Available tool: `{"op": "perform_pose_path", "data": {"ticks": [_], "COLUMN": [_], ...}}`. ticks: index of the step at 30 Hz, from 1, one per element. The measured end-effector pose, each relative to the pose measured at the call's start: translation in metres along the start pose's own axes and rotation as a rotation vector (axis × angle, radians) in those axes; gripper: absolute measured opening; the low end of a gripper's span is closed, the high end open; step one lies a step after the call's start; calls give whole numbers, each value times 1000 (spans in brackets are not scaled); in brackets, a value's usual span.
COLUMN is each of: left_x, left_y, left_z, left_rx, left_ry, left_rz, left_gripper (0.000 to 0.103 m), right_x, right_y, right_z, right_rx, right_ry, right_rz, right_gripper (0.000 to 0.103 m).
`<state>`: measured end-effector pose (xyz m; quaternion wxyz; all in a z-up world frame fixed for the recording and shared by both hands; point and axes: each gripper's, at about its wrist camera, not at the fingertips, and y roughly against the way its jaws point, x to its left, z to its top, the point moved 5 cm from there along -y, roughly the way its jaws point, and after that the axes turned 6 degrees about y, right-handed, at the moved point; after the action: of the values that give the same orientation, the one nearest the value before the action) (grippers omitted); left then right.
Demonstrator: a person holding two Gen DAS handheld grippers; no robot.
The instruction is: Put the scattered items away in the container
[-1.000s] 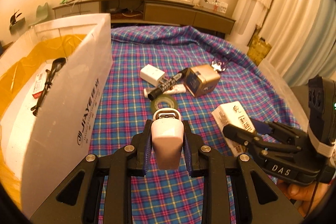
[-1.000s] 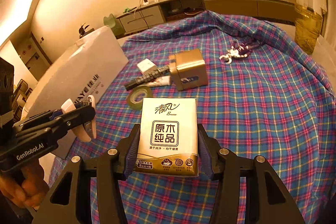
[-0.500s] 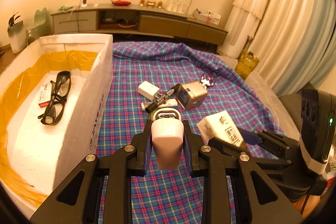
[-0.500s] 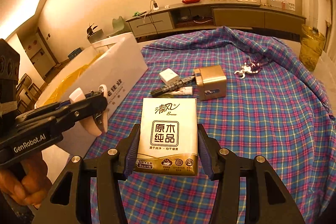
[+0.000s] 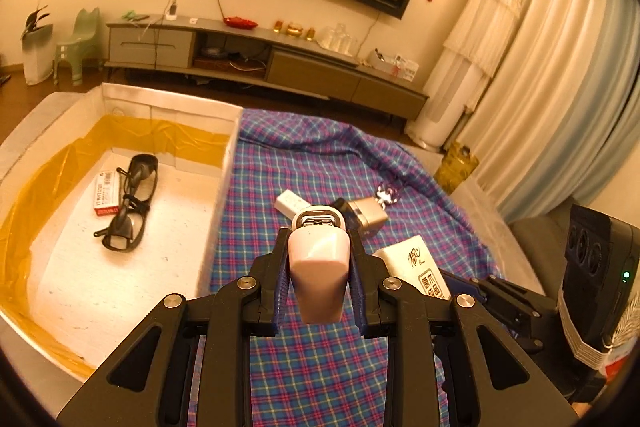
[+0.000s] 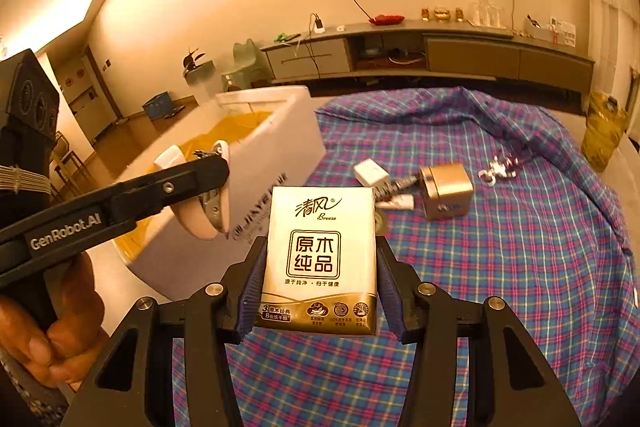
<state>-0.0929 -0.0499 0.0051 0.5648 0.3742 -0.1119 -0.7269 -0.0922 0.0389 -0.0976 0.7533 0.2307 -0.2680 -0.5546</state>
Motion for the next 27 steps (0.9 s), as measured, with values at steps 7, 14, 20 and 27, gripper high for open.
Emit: {"op": "perform_pose_path", "data": {"ticks": [7,14,20,27], "left_x": [11,23,30,40], "left_y": [8,15,20,28], "left_z": [9,19,26,33], "left_rx": [-21,-39,-51,-66], "left_ry": [29,58,83,109], "left_rz": [9,15,13,13], "left_gripper": [26,26,26,26], "right_x": [17,33,51,60], "right_y": [5,7,9,7], "right_z": [17,37,55,63], "right_rx": [-7,-18,-38,-44], "right_ry": [6,18,61,80], "right_rz": [22,50,50,50], "right_gripper": [52,52,52,52]}}
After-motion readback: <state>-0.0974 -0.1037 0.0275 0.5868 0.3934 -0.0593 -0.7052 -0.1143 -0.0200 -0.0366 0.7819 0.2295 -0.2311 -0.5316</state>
